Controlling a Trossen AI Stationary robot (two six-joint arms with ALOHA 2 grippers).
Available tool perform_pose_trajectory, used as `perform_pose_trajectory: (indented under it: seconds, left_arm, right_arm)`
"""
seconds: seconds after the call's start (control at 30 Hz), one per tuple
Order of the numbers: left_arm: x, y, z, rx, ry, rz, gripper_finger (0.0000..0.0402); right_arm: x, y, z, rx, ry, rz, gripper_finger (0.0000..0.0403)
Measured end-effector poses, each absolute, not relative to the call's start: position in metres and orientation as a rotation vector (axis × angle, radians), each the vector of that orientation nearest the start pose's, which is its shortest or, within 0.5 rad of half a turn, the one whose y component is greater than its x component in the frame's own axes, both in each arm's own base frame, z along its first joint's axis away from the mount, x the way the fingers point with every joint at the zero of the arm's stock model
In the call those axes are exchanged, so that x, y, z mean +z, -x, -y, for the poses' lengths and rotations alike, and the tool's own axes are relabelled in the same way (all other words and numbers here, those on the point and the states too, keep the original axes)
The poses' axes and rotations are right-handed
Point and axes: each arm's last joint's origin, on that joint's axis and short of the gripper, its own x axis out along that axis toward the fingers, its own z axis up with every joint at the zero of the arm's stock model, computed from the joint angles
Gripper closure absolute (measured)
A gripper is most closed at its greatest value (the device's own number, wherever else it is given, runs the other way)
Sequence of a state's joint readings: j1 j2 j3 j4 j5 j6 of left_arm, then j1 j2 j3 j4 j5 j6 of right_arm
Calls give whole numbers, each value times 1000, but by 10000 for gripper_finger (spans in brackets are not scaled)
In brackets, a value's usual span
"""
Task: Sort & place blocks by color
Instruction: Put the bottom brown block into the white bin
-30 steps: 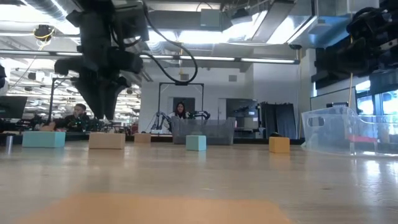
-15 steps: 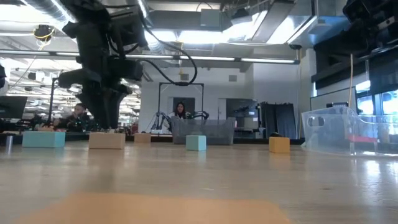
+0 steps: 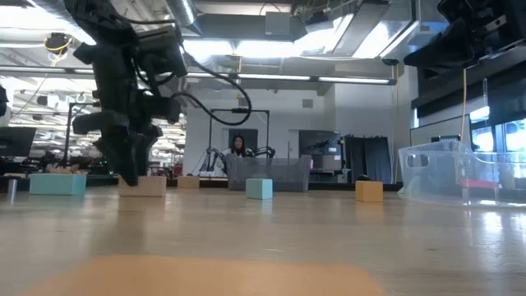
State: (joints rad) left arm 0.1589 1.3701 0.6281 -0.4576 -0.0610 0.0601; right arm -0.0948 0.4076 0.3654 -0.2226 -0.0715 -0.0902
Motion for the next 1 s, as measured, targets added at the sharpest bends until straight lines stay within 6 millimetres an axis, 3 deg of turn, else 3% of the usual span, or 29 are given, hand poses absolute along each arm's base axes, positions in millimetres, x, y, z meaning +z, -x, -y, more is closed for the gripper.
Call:
perform_pose_trajectory:
  seconds: [0.23, 0.6, 0.77, 1.0]
  left_arm:
    - [136, -213, -36, 217, 93, -1163, 237]
    - [135, -214, -36, 267, 125, -1152, 239]
    - [135, -214, -35, 269, 135, -1150, 273]
    - [136, -214, -35, 292, 292, -1138, 279]
  right_arm:
    - [239, -123, 10, -12, 59, -277, 386]
    - [240, -123, 10, -19, 7, -272, 386]
    - [240, -123, 10, -19, 7, -272, 386]
    - [240, -123, 10, -19, 6, -272, 386]
